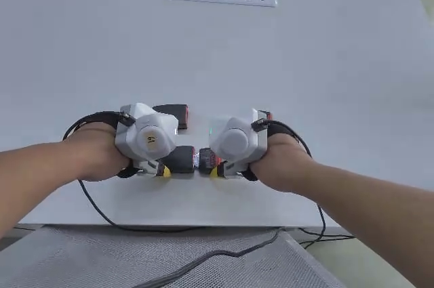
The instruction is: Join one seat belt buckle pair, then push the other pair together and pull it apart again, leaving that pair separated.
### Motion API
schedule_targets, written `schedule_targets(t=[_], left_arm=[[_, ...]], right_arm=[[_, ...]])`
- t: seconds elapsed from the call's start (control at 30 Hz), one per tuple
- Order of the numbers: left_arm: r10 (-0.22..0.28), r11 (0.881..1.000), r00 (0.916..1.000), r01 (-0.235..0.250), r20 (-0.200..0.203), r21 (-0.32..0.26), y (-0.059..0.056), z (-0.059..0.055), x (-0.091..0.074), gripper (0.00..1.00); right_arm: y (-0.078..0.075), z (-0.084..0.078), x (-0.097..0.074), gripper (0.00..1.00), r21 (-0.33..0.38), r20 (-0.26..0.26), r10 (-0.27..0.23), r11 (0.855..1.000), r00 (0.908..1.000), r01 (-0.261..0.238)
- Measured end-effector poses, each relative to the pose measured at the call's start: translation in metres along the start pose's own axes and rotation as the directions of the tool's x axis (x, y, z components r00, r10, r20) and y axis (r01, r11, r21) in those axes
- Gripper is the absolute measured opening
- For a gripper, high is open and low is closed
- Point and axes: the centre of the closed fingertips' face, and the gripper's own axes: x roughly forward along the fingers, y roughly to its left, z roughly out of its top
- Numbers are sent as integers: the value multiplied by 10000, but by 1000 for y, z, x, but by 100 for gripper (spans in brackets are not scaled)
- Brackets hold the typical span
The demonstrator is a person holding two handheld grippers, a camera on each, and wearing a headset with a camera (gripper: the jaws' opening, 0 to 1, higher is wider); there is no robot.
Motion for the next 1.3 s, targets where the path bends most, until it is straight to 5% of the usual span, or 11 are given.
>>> schedule_targets(t=[0.37,1.3], left_arm=[[50,10000,9999,-50,90,17,0,0,0,31],[-146,9992,9998,150,116,-383,1,-3,-3,30]], right_arm=[[4,-2,-1,30,-440,17,85,9990,10000,-85],[4,-2,-2,29,111,195,307,9995,9993,-310]])
